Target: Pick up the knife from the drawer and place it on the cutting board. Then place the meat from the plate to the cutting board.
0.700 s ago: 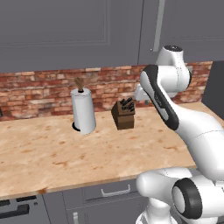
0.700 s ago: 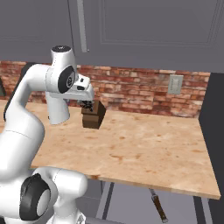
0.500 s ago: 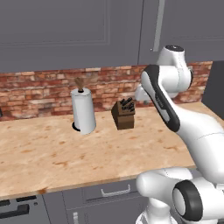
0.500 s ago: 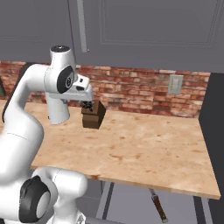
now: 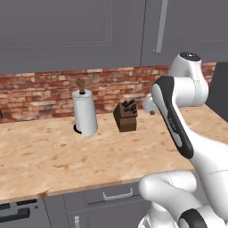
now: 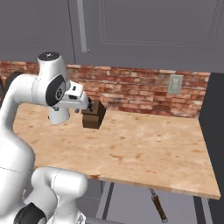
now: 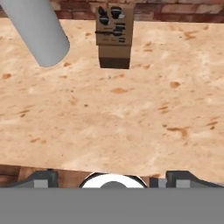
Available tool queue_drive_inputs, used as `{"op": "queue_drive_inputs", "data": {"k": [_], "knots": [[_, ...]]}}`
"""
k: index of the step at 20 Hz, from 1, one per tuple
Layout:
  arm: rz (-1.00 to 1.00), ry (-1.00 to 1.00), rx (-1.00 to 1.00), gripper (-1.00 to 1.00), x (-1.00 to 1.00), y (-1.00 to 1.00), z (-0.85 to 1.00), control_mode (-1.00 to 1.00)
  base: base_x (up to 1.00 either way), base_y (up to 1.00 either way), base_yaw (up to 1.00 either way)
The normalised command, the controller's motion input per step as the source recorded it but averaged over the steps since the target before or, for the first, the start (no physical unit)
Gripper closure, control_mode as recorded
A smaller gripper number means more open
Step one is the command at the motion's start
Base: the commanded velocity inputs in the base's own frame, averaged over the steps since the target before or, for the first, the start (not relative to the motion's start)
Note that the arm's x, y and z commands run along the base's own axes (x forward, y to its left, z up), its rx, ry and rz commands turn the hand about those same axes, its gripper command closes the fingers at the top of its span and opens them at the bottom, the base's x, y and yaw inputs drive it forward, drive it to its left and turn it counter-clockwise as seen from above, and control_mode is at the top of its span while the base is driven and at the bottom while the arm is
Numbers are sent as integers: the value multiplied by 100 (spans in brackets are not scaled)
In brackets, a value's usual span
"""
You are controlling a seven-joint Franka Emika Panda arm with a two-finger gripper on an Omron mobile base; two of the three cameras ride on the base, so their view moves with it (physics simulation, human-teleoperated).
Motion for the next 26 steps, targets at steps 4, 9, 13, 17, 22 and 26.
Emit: {"op": "queue_drive_inputs", "data": {"k": [4,9,13,17,22,26], "knots": [[0,0,0,-100,-42,0,-13,-100,0,0,0],[-2,0,0,-100,-34,0,-9,-100,0,0,0],[-10,0,0,-100,-18,2,-19,-100,0,0,0],[-8,2,0,-100,0,0,-8,100,-3,0,-15],[0,0,0,-100,0,0,0,100,-23,18,-37],[0,0,0,-100,0,0,0,100,-24,50,-44]]}}
